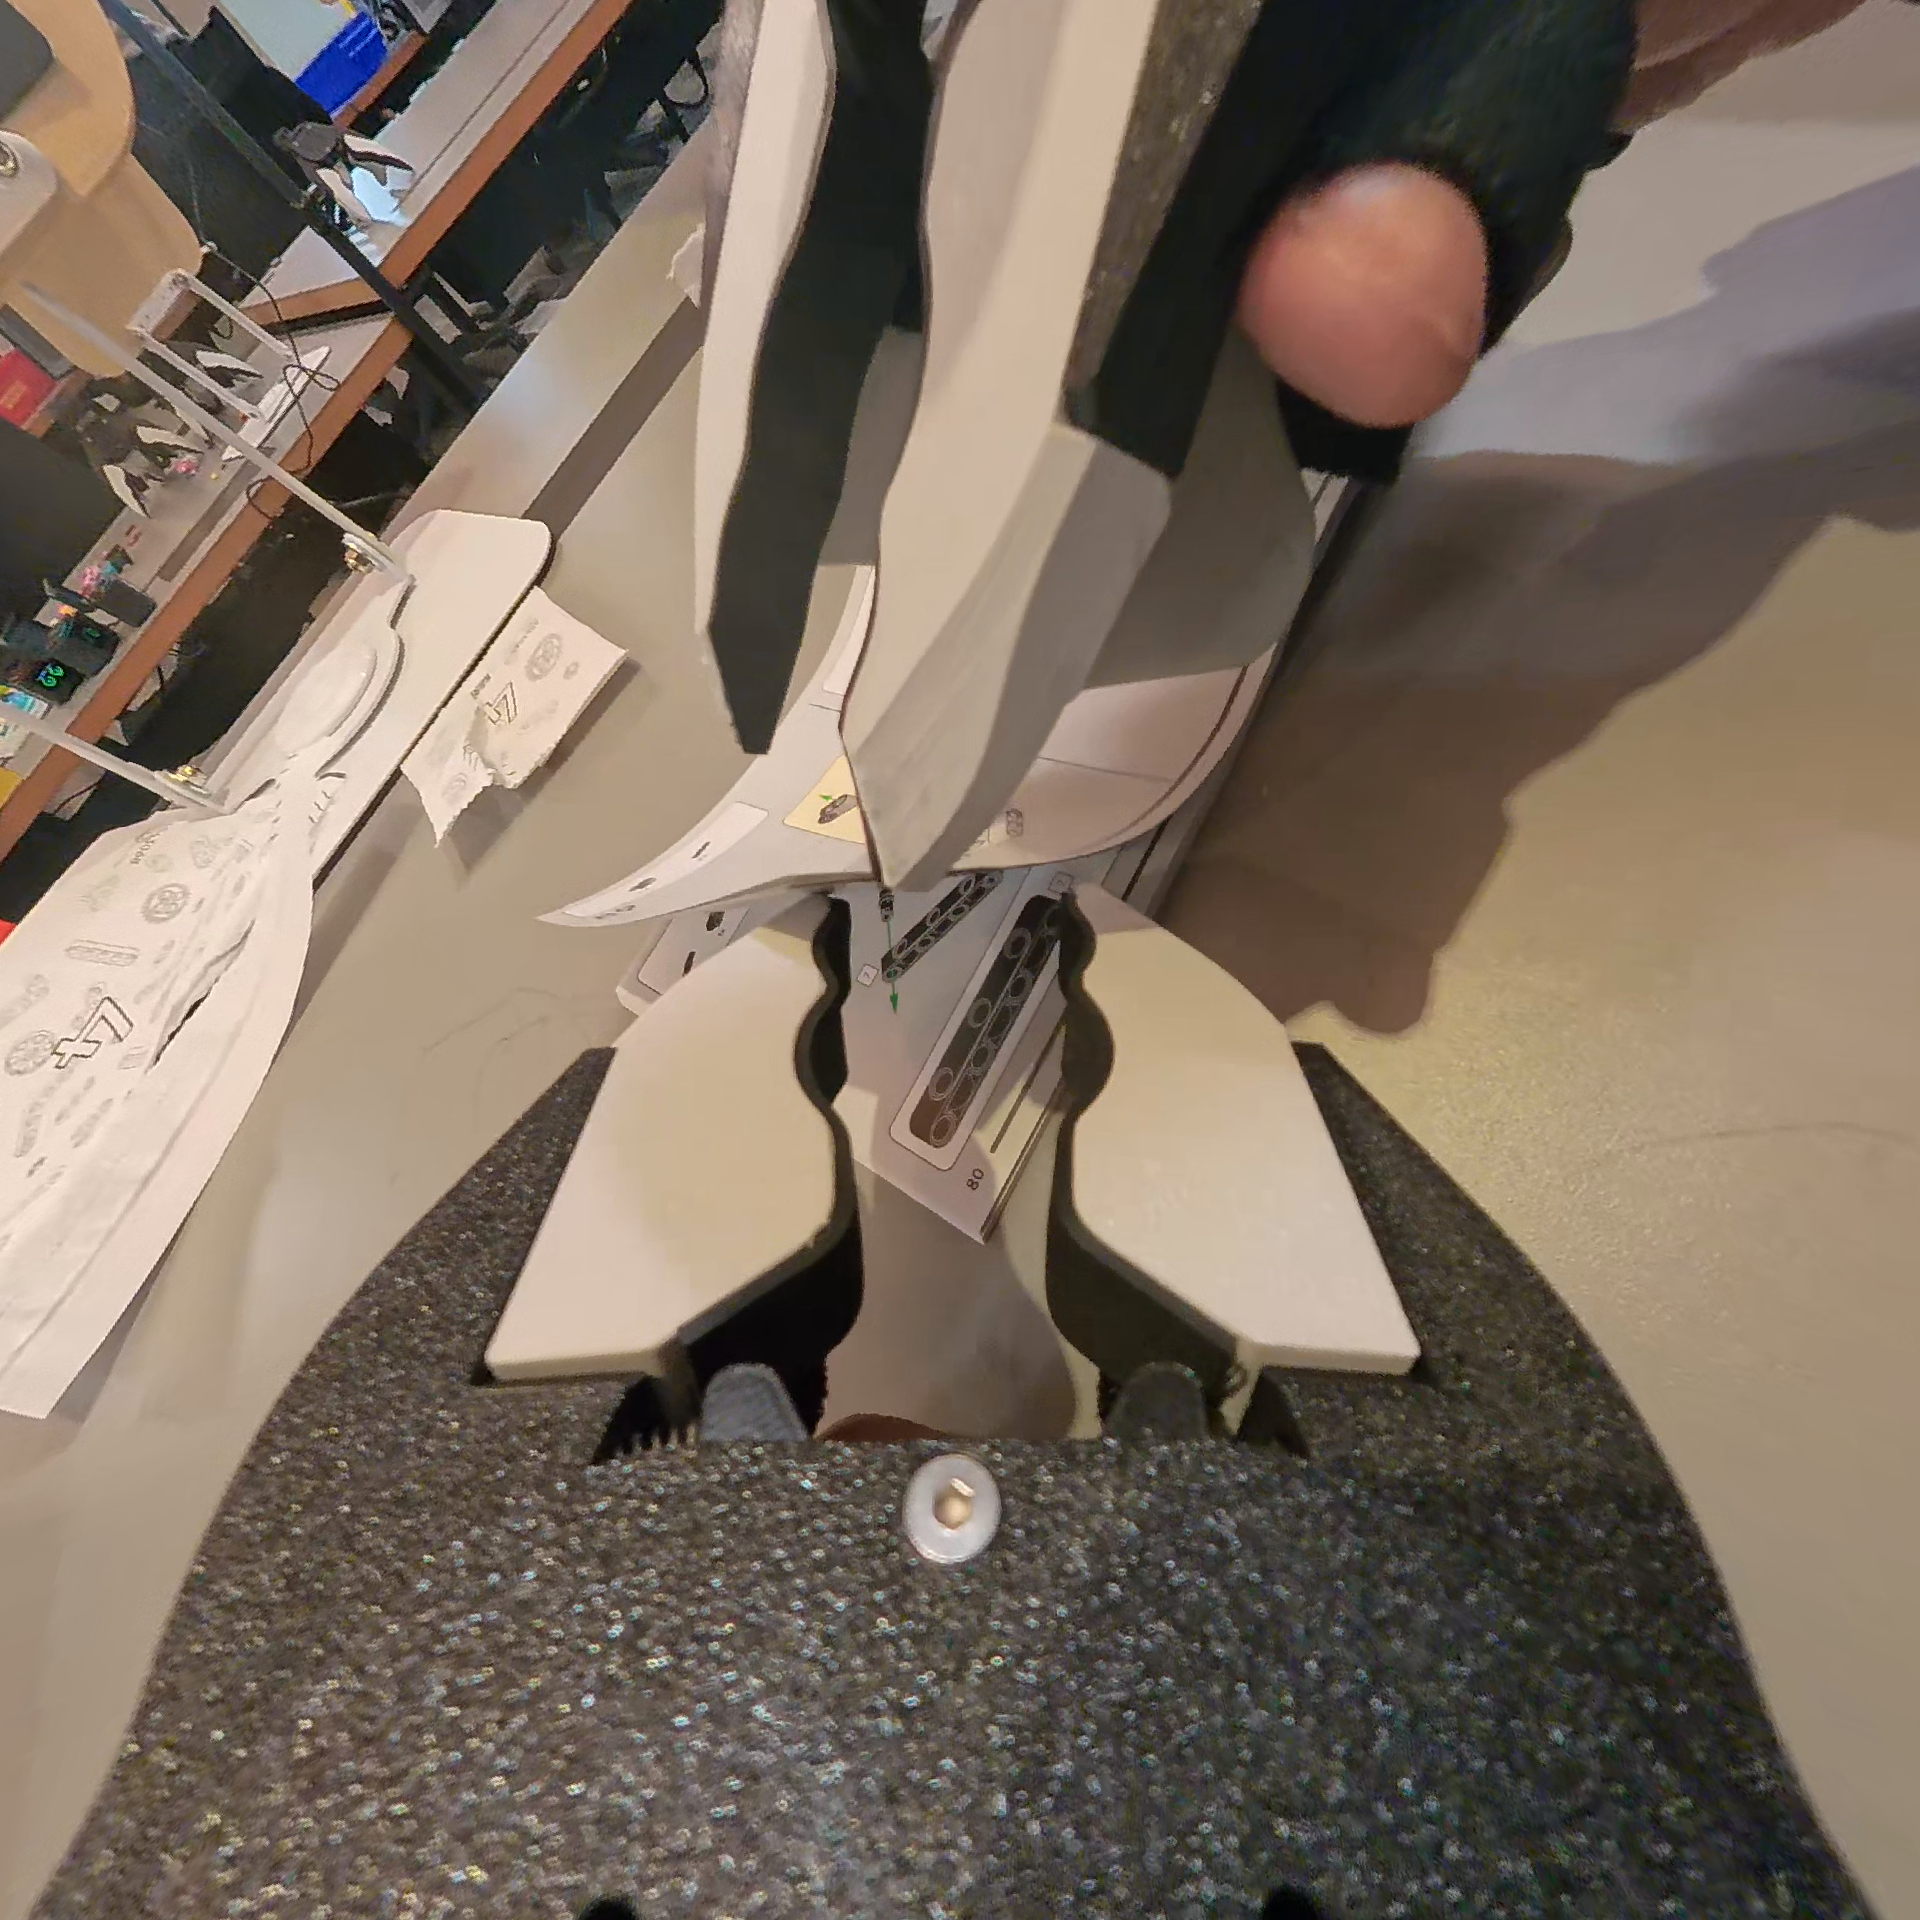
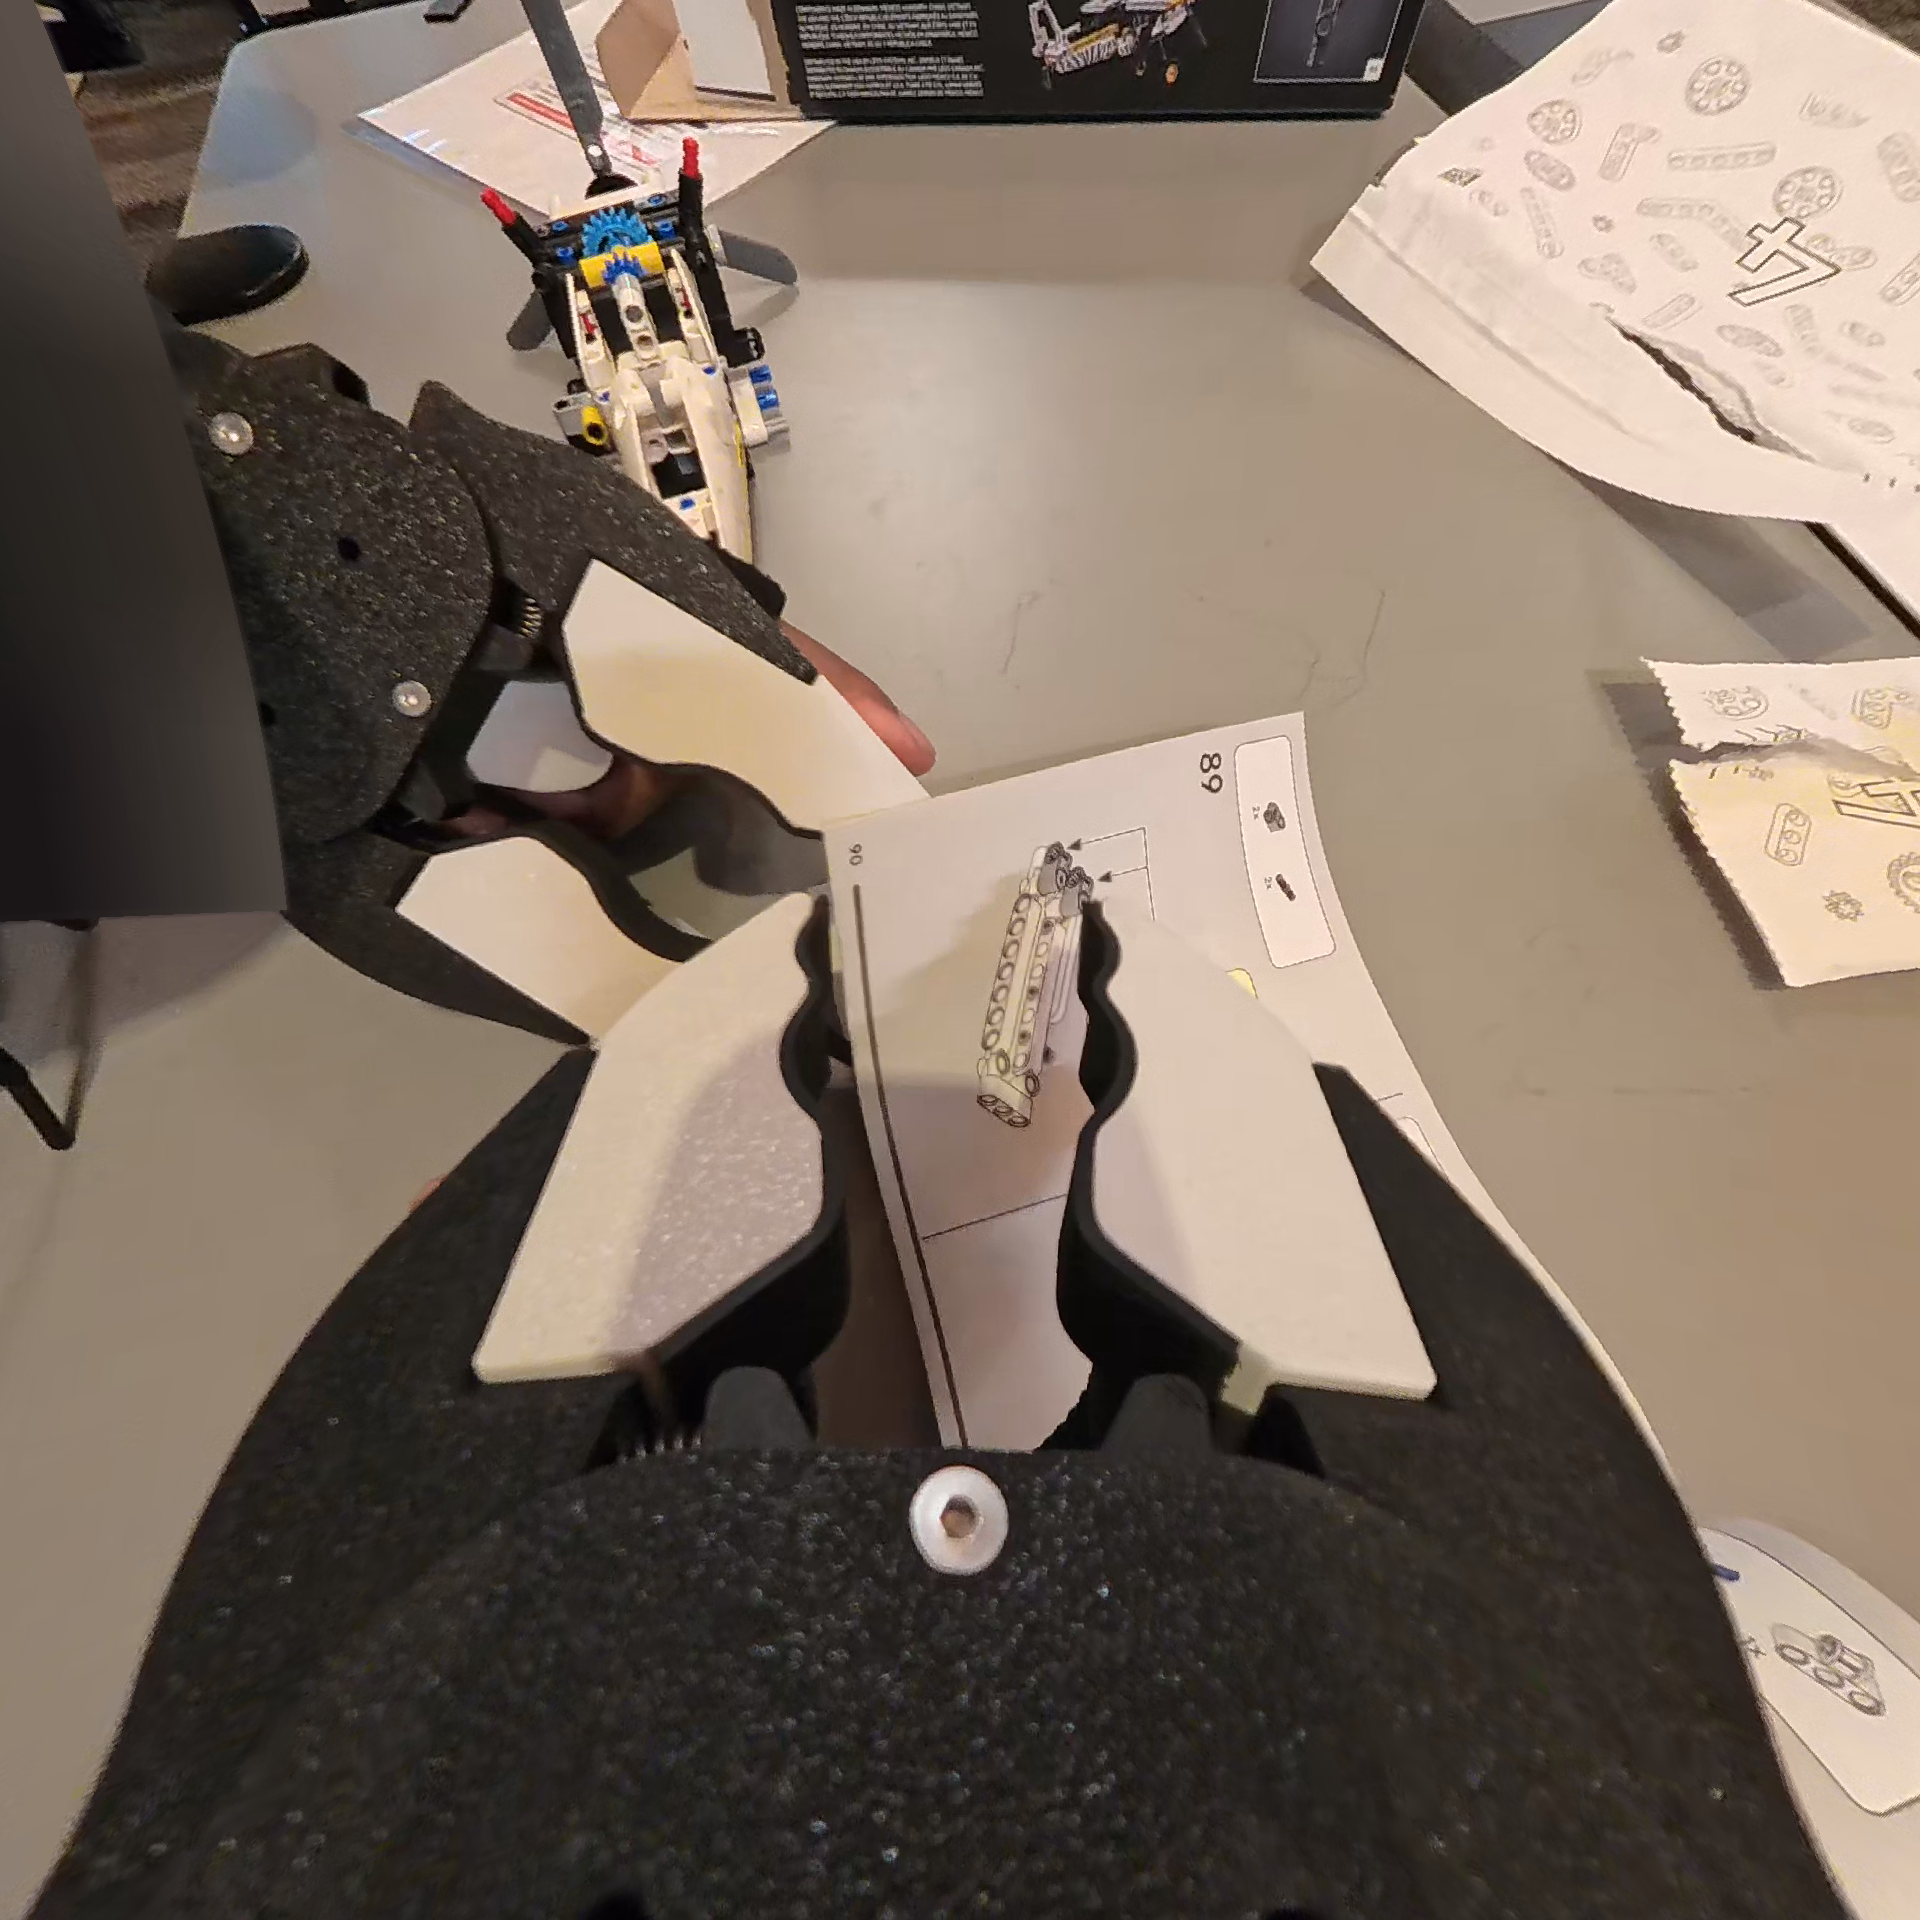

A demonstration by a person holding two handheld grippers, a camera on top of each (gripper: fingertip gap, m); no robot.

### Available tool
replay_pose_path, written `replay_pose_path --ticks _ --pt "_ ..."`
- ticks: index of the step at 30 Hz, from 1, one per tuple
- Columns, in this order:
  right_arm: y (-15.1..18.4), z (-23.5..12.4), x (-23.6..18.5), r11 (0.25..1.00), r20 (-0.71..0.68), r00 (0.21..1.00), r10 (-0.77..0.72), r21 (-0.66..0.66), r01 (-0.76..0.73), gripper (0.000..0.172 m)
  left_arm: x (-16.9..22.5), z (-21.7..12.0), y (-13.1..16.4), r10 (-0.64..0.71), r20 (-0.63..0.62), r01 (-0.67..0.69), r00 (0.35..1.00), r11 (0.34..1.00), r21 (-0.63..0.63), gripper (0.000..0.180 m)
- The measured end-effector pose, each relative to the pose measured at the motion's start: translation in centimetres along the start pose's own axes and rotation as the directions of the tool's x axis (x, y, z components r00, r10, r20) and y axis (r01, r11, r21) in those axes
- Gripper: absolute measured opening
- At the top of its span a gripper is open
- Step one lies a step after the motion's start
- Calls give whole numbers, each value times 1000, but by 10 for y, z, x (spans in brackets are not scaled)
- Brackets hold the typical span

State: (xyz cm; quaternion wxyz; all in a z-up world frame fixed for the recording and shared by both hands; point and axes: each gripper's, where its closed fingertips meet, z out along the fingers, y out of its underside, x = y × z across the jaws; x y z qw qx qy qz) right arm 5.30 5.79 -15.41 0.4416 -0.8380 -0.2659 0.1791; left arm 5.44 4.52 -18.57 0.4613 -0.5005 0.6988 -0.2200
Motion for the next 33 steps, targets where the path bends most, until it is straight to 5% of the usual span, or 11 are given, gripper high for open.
replay_pose_path --ticks 22,33 --pt "4 -2 6 998 10 998 60 -1 -60 45 1 1 1 10 -1 -10 1000 1000 -7 40" --pt "2 -3 8 993 5 993 119 11 -119 32 1 1 1 8 -1 -9 1000 1000 -9 41"
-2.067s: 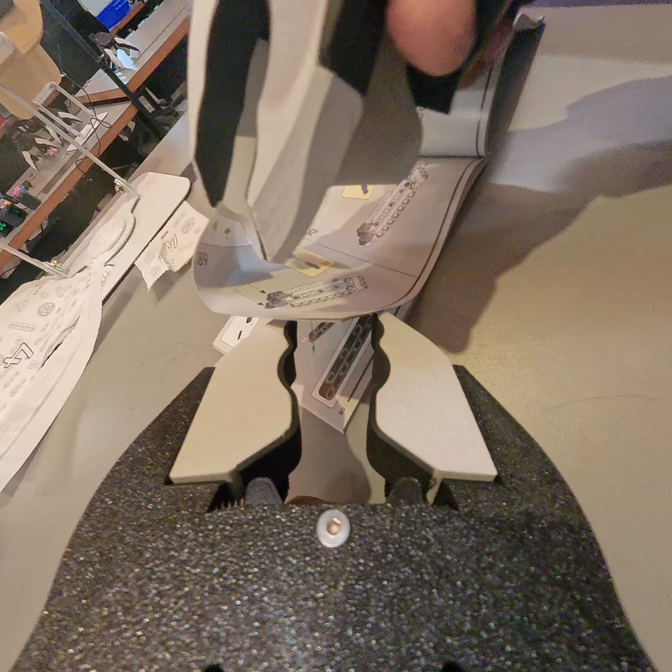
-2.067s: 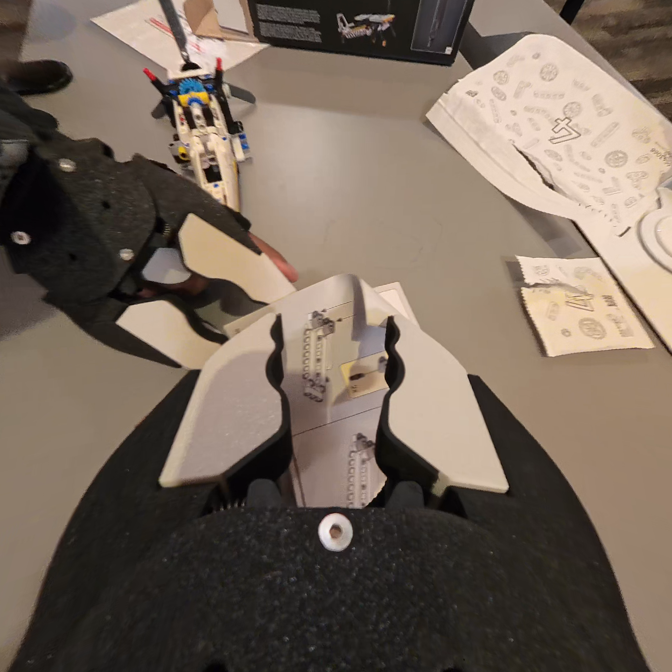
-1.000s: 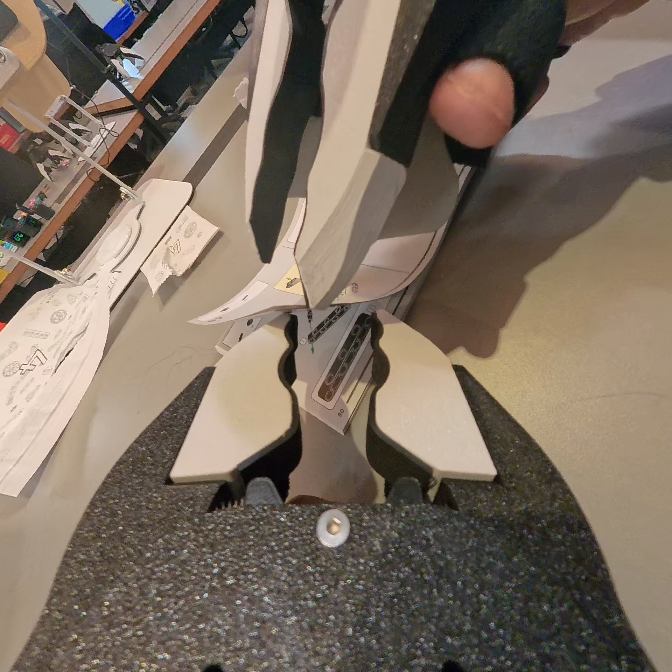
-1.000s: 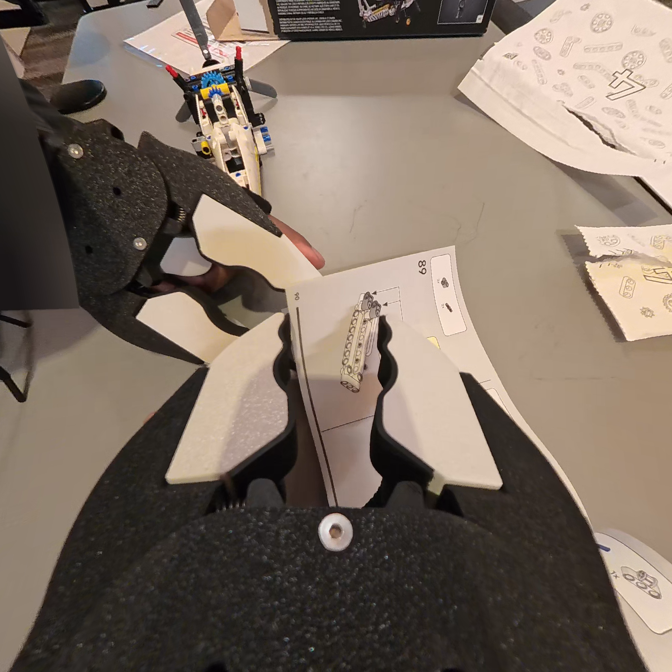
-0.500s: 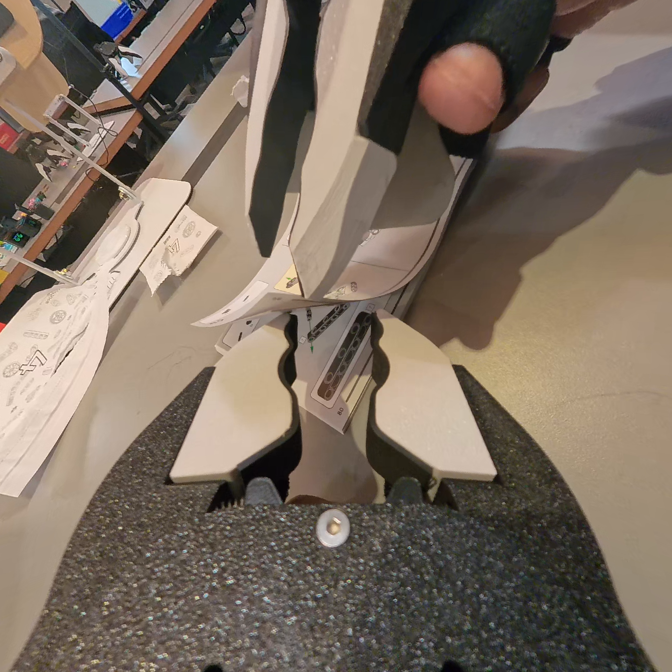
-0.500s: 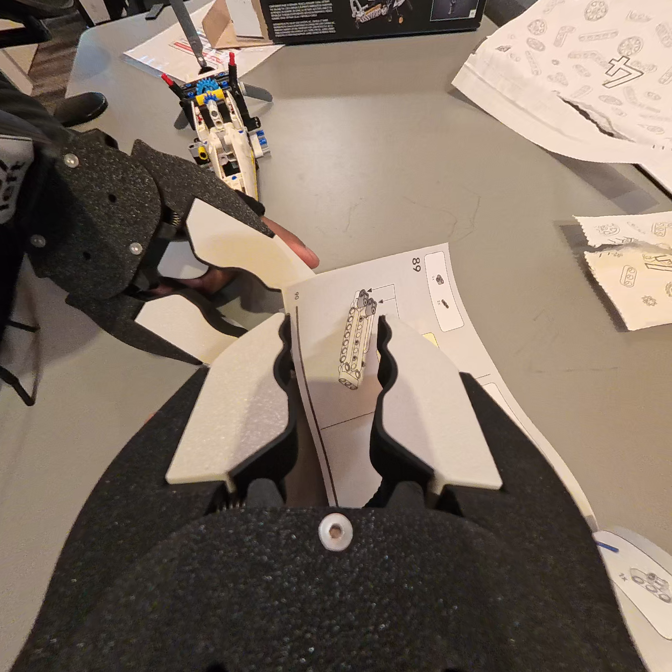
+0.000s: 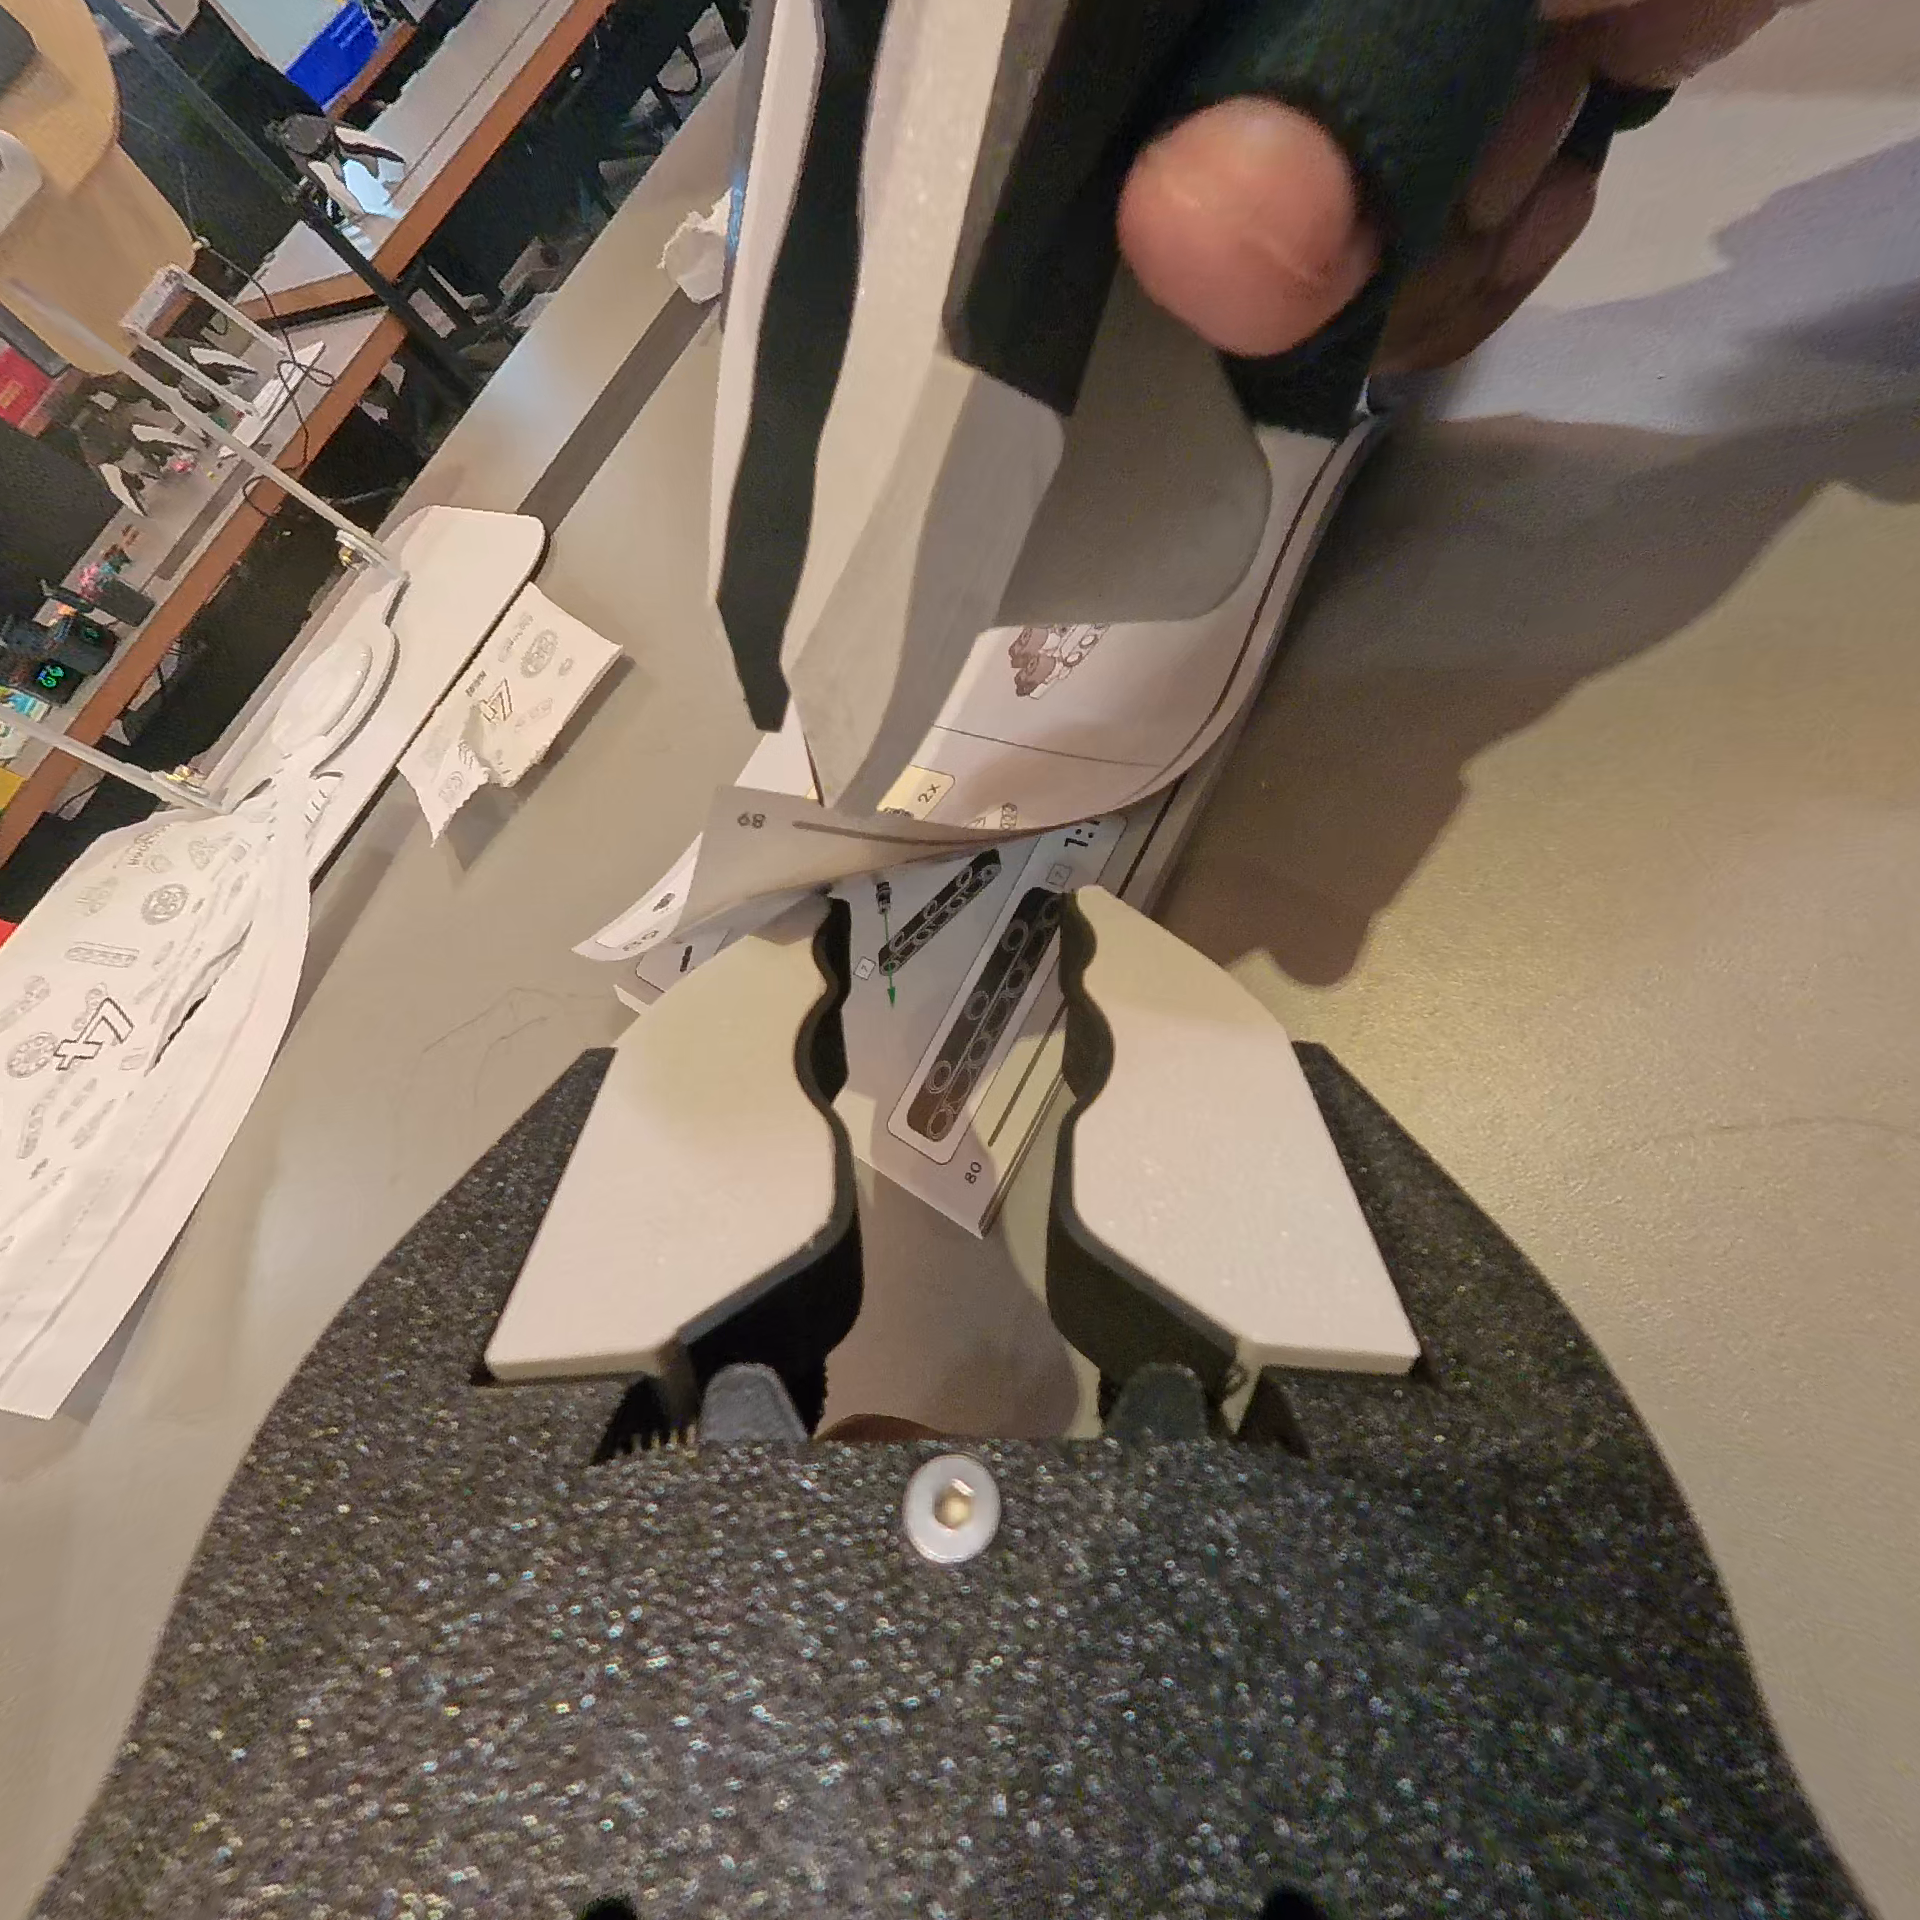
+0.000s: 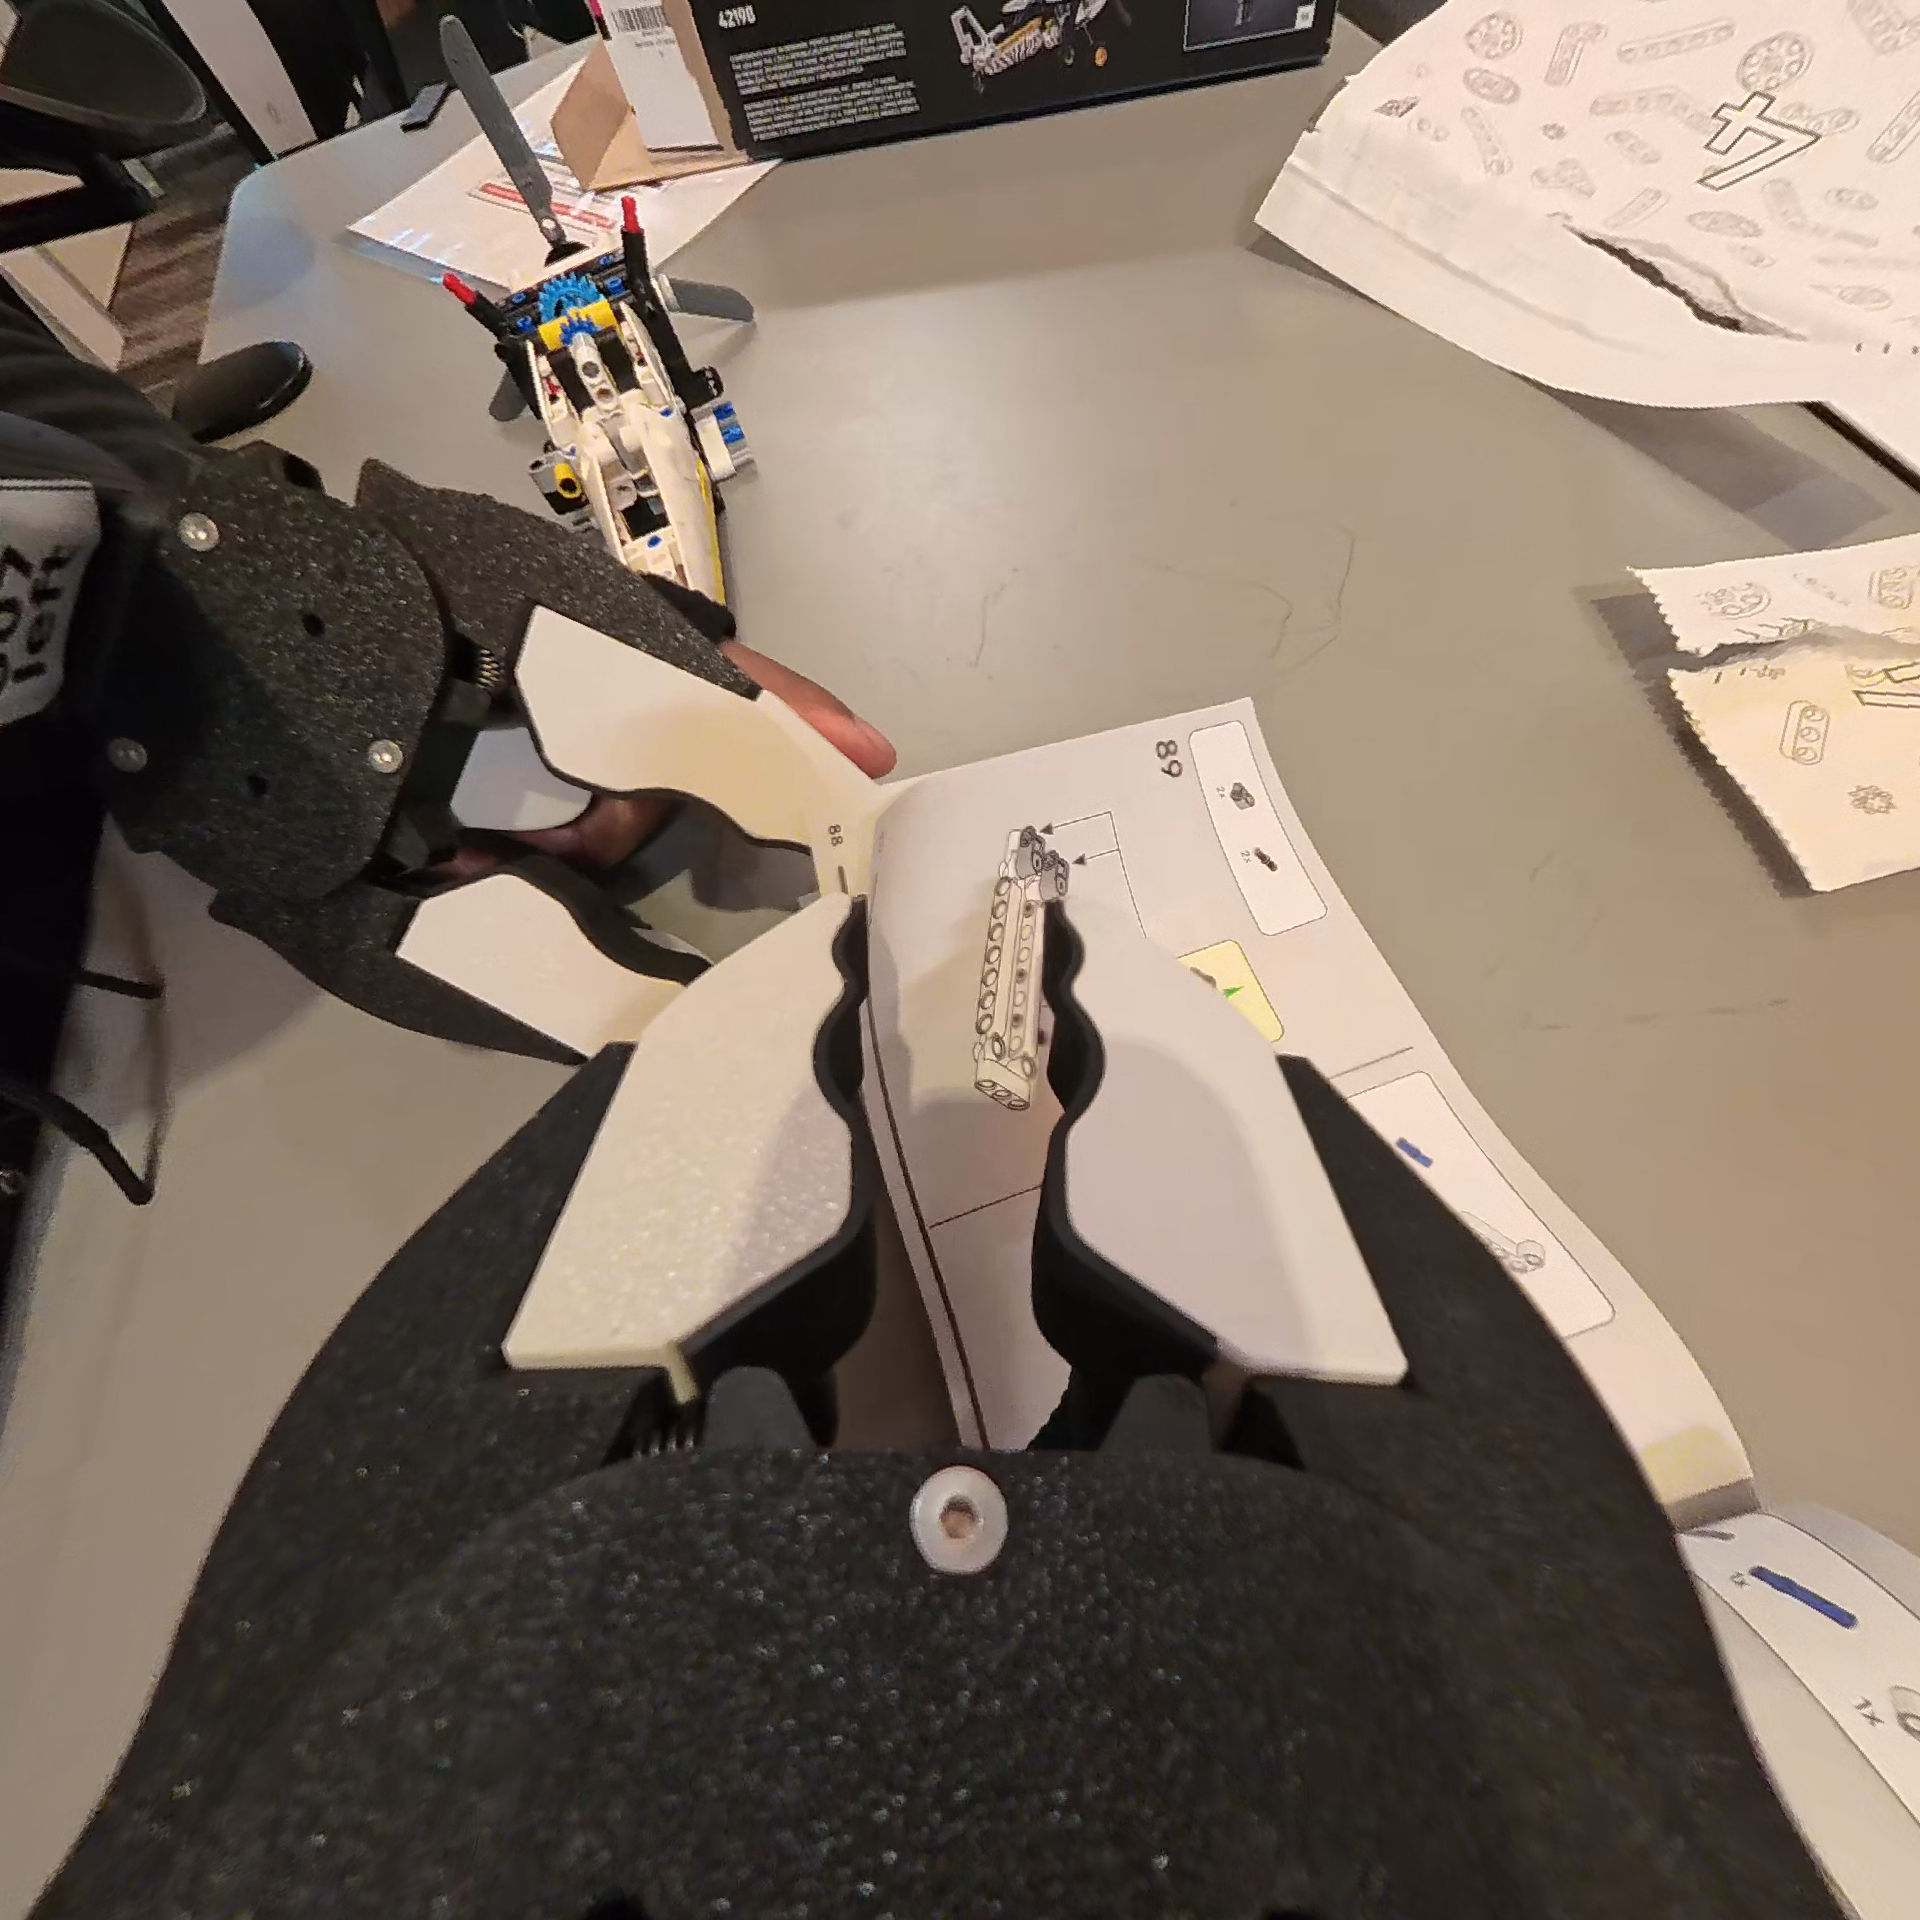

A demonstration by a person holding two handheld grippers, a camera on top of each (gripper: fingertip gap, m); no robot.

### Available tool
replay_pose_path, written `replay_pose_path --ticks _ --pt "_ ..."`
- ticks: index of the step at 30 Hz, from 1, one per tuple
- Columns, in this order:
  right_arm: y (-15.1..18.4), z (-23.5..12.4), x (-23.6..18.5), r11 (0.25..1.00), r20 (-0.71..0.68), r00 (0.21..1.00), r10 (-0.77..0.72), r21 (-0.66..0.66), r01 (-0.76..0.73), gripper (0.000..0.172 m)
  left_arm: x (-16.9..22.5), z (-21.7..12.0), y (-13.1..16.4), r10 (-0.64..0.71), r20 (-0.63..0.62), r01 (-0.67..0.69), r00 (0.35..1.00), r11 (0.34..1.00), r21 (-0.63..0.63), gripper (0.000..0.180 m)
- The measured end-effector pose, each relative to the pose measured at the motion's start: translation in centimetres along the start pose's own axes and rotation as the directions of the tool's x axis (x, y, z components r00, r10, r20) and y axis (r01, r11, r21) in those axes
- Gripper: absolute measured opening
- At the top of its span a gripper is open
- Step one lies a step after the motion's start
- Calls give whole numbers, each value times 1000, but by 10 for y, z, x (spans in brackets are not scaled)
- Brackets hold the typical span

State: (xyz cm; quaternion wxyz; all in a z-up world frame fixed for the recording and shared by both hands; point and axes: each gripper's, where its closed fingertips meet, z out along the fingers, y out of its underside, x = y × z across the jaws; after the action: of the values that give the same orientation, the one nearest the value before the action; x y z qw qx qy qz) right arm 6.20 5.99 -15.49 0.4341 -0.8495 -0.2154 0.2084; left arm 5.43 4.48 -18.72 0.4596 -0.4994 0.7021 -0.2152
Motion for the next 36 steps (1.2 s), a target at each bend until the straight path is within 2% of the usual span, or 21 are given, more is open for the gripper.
replay_pose_path --ticks 19,36 --pt "3 11 -7 995 -62 994 -85 -52 81 29 -2 -1 6 -4 11 4 1000 1000 -31 39" --pt "6 10 -5 997 -61 996 -61 -46 58 29 0 -1 5 13 9 -13 1000 1000 -22 36"
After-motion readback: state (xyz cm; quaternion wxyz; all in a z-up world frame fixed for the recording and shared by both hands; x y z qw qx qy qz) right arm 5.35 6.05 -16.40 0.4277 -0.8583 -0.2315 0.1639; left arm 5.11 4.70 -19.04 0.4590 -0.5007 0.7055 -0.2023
